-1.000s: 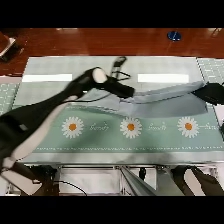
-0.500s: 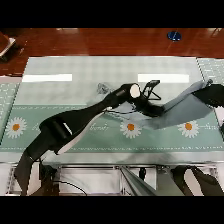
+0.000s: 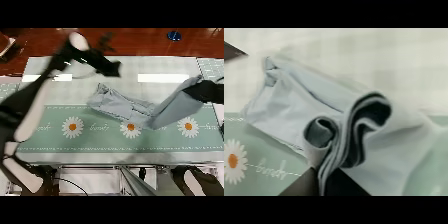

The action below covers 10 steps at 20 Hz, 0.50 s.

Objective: Fold the shirts.

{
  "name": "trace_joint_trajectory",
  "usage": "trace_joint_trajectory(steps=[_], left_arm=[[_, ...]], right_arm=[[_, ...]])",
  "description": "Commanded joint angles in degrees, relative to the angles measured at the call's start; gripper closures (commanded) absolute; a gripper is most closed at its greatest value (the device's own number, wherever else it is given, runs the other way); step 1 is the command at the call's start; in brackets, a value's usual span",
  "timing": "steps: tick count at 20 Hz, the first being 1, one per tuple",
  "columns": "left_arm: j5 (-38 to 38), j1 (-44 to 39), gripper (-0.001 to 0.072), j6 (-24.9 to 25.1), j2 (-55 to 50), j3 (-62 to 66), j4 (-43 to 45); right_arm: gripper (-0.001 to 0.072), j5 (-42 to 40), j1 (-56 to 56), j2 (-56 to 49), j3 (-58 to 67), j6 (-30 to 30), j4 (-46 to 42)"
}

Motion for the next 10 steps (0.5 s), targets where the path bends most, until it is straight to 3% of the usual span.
trace_joint_trajectory(steps=[1, 5, 10], left_arm=[[-2.40, 10.34, 0.0690, 3.48, 13.99, -7.30, 3.50], [6.12, 16.13, 0.0691, 3.45, 34.80, -29.66, 8.48], [16.00, 17.35, 0.0690, 1.68, 54.82, -57.90, 7.74]], right_arm=[[0.0685, -8.70, 10.86, -7.30, 2.32, 1.64, 1.42], [0.0685, -14.67, 24.63, -22.71, 13.73, 3.04, 1.55], [0.0685, -17.38, 36.13, -41.70, 28.55, 3.78, 1.73]])
